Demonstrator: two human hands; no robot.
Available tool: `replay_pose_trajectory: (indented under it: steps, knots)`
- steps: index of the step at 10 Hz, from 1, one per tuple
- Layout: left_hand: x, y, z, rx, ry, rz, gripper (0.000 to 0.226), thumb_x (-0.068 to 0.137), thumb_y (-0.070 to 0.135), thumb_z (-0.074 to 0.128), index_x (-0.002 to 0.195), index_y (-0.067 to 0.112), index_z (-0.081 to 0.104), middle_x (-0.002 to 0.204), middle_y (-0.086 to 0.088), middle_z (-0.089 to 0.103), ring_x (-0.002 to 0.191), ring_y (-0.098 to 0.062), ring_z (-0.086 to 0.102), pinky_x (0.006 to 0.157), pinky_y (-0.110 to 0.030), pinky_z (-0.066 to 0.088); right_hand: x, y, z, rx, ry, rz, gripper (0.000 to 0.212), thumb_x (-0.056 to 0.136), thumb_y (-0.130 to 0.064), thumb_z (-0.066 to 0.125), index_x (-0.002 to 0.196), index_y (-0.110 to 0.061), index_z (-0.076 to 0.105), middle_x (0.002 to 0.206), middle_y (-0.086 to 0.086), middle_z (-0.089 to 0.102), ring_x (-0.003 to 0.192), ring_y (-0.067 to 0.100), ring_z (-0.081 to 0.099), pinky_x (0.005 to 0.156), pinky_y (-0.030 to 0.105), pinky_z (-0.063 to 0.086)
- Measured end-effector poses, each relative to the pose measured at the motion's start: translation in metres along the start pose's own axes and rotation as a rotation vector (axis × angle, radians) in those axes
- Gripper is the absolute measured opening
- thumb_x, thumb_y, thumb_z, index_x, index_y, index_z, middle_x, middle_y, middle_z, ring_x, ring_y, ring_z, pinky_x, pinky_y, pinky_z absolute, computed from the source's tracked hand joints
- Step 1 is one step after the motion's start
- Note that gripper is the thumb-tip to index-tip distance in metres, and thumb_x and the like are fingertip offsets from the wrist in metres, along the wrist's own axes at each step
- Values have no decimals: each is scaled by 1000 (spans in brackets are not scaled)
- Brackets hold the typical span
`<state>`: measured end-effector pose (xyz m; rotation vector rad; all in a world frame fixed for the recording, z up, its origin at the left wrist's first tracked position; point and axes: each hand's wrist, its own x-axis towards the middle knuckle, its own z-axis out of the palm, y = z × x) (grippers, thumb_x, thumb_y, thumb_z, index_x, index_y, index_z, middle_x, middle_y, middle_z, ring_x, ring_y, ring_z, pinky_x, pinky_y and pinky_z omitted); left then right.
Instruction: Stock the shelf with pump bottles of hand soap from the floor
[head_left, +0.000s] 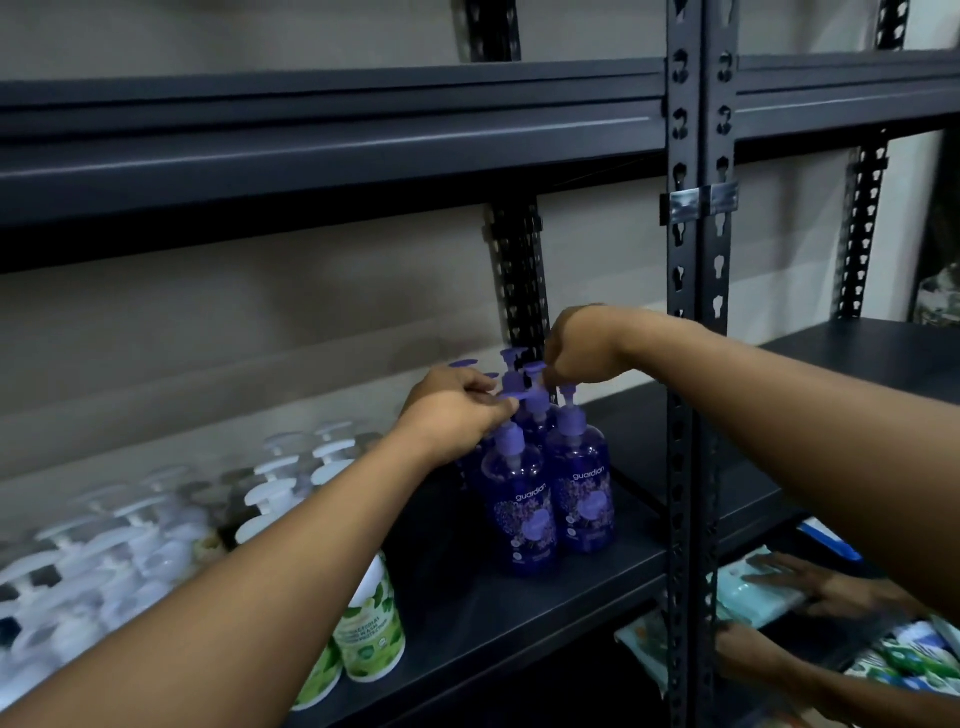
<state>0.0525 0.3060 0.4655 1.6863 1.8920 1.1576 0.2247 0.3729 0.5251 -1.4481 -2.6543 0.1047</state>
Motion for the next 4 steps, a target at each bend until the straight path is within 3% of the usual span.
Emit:
replay_pose_trajectory:
  steps: [1,2,3,4]
  knots:
    - [-16,-4,-17,92,122,28,20,86,32,78,100,20,73,93,2,74,79,-13,65,81,-23,50,-11,-30,1,-30,144,-68,33,96,-41,58,103,-12,73,99,5,70,92,24,65,83,38,55]
    - [-45,-11,-52,162,237,41,9,86,28,74,84,20,71,85,2,75,75,-13,66,77,-25,51,-25,-64,5,43,195,-141,31,93,-37,60,106,-14,75,103,8,74,98,27,67,90,41,55]
    - [-83,-21,-97,216,308,21,10,86,29,70,89,20,74,83,6,75,79,-14,68,72,-27,53,-42,-103,16,119,229,-233,28,91,-38,62,108,-21,75,108,3,74,106,24,65,92,32,52]
    - [-127,-32,-138,230,385,17,8,88,33,68,86,25,70,81,13,71,69,-3,64,60,-23,44,-64,-139,21,228,240,-310,29,92,-44,64,111,-25,73,107,-4,73,105,18,64,86,26,46]
